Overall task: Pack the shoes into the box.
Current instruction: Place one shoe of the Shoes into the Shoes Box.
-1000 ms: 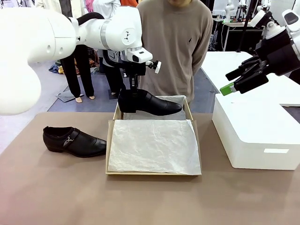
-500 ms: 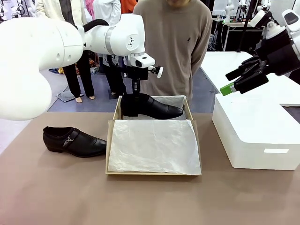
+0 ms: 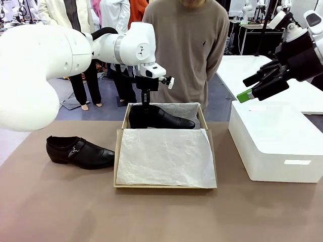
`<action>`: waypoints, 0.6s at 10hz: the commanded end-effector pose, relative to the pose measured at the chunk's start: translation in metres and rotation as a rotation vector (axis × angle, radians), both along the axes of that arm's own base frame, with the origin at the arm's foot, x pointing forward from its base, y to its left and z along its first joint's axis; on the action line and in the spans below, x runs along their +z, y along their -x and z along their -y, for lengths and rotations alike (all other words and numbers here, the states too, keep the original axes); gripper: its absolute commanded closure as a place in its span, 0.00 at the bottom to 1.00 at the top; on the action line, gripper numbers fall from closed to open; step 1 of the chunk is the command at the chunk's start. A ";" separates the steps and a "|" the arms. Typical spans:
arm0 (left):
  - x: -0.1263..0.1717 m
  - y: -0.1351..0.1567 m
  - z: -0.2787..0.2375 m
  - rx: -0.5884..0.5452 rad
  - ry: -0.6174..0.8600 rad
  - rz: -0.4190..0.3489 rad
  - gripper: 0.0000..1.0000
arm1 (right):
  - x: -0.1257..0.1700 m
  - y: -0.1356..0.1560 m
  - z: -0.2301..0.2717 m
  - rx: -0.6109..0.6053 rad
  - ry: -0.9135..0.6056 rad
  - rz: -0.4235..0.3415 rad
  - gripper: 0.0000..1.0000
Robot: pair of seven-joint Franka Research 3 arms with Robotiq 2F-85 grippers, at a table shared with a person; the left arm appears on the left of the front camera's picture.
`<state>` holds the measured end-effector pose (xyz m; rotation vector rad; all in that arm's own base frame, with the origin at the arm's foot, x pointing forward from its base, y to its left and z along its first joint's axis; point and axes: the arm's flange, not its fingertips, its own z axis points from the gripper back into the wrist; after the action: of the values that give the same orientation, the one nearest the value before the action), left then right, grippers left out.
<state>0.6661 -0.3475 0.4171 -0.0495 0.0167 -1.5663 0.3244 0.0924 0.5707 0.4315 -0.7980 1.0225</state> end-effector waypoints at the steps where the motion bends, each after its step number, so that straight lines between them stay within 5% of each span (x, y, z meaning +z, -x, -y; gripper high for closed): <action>1: 0.006 -0.010 0.003 0.032 0.005 0.002 1.00 | 0.000 -0.002 0.000 0.016 -0.018 0.009 0.00; 6: -0.002 -0.016 0.003 0.043 0.025 -0.008 1.00 | 0.000 -0.002 0.000 0.016 -0.018 0.009 0.00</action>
<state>0.6727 -0.3465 0.4070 -0.0589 0.0164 -1.5457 0.3244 0.0924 0.5707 0.4315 -0.7980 1.0225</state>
